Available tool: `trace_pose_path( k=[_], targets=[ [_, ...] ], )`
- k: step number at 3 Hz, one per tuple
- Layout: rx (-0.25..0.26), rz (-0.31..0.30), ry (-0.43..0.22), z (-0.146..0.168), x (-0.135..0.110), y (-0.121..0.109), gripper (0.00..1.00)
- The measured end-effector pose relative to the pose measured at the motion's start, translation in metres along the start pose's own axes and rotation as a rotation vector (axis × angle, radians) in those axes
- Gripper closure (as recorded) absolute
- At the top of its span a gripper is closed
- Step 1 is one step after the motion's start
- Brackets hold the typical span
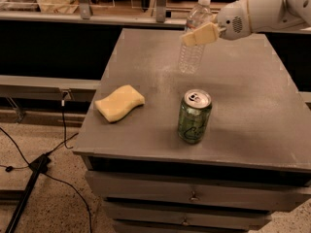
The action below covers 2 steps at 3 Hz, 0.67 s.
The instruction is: Move water bottle near sponge
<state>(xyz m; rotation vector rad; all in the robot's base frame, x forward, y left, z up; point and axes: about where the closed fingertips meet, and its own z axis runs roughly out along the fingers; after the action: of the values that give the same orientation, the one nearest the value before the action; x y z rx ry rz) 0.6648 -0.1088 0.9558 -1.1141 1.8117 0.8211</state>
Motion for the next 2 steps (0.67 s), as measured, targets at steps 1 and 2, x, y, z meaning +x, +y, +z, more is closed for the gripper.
trace_pose_path(
  k=[1,2],
  targets=[
    [-0.101,0.023,0.025,0.030,0.021,0.048,1.00],
    [-0.152,-0.033,0.026,0.046,0.031,0.074,1.00]
  ],
)
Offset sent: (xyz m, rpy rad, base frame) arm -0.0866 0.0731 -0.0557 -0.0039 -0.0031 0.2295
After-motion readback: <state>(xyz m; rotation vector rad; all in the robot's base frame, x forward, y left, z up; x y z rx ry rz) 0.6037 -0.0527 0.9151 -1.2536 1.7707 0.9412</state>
